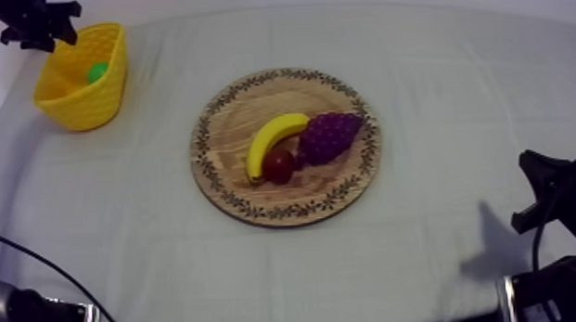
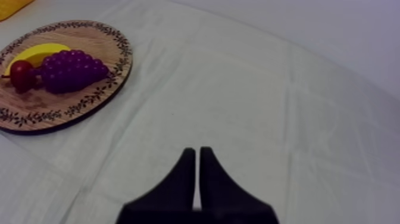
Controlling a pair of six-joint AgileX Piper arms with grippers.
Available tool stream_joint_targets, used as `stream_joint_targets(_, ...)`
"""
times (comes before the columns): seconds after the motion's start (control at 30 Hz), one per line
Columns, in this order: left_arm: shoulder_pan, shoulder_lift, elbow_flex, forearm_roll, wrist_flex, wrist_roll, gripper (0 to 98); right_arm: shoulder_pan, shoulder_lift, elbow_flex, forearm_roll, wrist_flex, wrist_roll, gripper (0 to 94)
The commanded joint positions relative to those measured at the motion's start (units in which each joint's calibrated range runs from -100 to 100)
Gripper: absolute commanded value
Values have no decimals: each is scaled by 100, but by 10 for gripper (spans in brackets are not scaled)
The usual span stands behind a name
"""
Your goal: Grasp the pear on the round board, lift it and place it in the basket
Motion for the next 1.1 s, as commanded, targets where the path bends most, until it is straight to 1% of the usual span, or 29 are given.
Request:
stream_joint_targets(0.0,10,-563,235,-1,-74,-6,334,-3,-4,-5,-1,4,2,4)
stream_joint_targets(0.23,27,-1656,862,19,-290,-52,227,-3,-4,-5,-1,4,2,4)
stream_joint_targets(0.5,149,-2950,1879,35,-799,-134,144,-3,-4,-5,-1,4,2,4)
stream_joint_targets(0.67,180,-3707,2589,59,-1053,-130,88,-3,-4,-5,-1,4,2,4)
stream_joint_targets(0.8,188,-4286,3243,49,-1396,-111,27,-3,-4,-5,-1,4,2,4)
stream_joint_targets(0.93,189,-4863,3878,16,-1645,-164,7,-3,-4,-5,-1,4,2,4)
stream_joint_targets(1.07,199,-5508,4567,-15,-1914,-285,2,-3,-4,-5,-1,4,2,4)
